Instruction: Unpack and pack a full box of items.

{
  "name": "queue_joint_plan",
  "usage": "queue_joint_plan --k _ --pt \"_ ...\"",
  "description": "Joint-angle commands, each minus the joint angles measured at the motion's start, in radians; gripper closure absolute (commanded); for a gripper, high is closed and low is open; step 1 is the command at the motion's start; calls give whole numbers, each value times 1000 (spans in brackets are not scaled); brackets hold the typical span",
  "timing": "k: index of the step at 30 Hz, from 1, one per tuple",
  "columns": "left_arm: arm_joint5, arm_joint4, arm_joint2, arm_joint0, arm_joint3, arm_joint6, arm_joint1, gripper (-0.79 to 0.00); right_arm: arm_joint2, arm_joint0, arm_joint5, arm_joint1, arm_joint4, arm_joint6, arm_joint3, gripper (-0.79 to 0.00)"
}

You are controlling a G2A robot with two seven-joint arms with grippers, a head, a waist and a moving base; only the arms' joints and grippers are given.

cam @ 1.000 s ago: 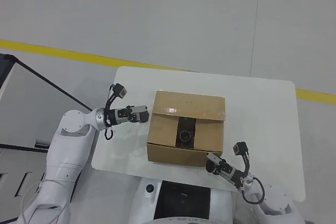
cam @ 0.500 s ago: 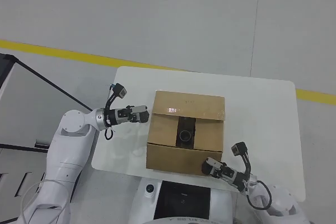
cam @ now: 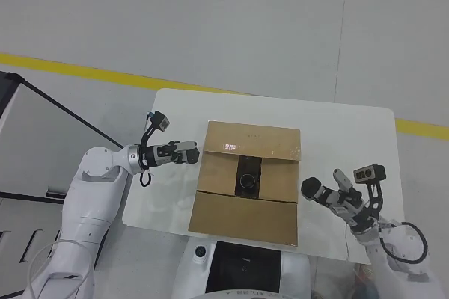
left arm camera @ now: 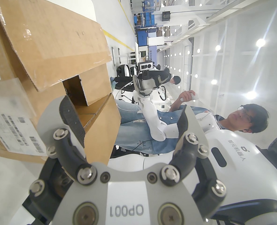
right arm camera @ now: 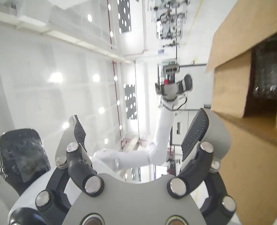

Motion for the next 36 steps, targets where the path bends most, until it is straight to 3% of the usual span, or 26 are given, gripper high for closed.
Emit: queue_joint_plan --k 1,8,17,36 --pt "0 0 0 0 0 0 0 -785 -13 46 -5 -2 -29 -63 57 -785" --pt "0 0 0 0 0 0 0 -785 -100 154 -15 -14 -87 -162 181 -785" --pt "0 0 0 0 0 0 0 -785 -171 208 -39 -24 -146 -222 247 -785" --pt "0 0 0 0 0 0 0 -785 -237 365 -26 -40 -151 -280 239 -785"
